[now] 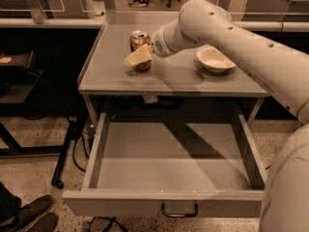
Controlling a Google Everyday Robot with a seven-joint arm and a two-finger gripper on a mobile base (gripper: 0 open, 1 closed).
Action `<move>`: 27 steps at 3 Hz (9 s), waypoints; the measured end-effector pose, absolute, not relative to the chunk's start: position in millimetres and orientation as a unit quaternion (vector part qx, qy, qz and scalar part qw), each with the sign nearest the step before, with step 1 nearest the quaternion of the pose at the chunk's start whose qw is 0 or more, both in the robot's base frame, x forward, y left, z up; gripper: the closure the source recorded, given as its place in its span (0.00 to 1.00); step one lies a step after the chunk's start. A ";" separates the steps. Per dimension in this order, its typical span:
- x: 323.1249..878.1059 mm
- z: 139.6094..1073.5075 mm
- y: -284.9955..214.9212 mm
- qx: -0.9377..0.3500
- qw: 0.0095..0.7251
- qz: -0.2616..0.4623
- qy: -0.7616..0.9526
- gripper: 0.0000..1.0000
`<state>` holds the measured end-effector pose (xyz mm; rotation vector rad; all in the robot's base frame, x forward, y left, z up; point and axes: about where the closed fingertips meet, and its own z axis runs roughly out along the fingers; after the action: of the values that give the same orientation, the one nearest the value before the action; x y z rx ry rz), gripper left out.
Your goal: Place orange can into top drawer
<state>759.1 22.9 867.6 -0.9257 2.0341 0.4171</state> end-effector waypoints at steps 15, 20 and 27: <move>444.8 840.9 -37.4 -0.296 0.297 0.197 0.886 1.00; 490.5 678.3 -26.9 -0.246 0.274 0.181 0.912 1.00; 524.3 687.6 -49.6 -0.176 0.367 0.162 0.899 1.00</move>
Offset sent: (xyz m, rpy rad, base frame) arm 0.0000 0.0000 0.0000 0.0000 0.0000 0.0000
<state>524.3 -49.6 687.6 -0.4520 2.3089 0.4161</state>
